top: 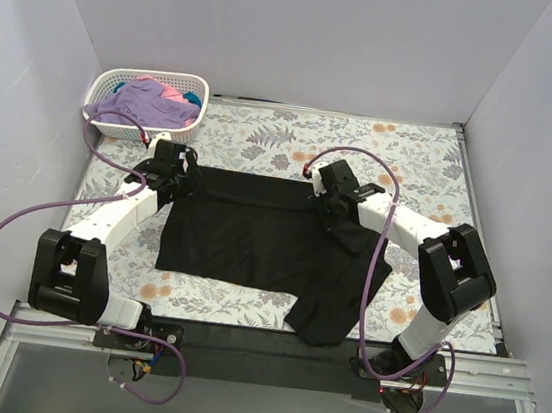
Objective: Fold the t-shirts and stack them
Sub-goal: Fold the tshirt
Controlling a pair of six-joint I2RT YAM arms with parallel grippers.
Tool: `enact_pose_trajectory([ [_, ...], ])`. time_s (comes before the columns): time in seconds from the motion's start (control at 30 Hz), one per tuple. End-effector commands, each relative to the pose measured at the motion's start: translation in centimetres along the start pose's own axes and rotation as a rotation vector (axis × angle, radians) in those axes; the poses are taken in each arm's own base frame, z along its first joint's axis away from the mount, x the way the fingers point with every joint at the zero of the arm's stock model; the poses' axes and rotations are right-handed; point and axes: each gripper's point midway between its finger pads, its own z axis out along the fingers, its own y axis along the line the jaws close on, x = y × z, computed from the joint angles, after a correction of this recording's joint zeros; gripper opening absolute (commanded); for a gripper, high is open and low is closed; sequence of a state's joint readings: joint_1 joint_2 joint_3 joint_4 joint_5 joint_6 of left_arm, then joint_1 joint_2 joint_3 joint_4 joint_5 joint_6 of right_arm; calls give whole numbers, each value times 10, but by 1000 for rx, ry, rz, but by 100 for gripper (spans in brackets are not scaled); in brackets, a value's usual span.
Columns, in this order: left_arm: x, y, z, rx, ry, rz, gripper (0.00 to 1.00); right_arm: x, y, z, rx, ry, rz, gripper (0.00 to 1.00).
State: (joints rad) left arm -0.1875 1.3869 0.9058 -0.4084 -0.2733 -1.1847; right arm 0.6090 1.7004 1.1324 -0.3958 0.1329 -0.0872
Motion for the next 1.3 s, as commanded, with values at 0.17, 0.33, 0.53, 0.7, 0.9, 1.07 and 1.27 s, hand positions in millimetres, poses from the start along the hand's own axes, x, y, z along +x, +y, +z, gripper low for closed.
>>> enact_pose_trajectory([
  [0.17,-3,-2,1,3,-10,16,86,4,-16,-14,16,17,67,8],
  [0.33,-2,-2,2,0,-5,17,85,2,-14,-19,23,6,64,29],
  [0.53,-1,-2,2,-2,0,19,85,-20,4,-33,68,-91,-10,31],
  [0.7,-2,-1,2,-4,-1,17,85,-31,30,-33,-25,-151,-53,29],
  [0.9,-1,-1,2,-2,2,17,85,-14,22,-9,30,-87,-51,26],
  [1.07,0,-2,2,1,4,18,85,-5,14,6,56,-55,-41,25],
  [1.27,2,-2,4,-1,11,18,85,0,-4,15,100,-39,-12,25],
])
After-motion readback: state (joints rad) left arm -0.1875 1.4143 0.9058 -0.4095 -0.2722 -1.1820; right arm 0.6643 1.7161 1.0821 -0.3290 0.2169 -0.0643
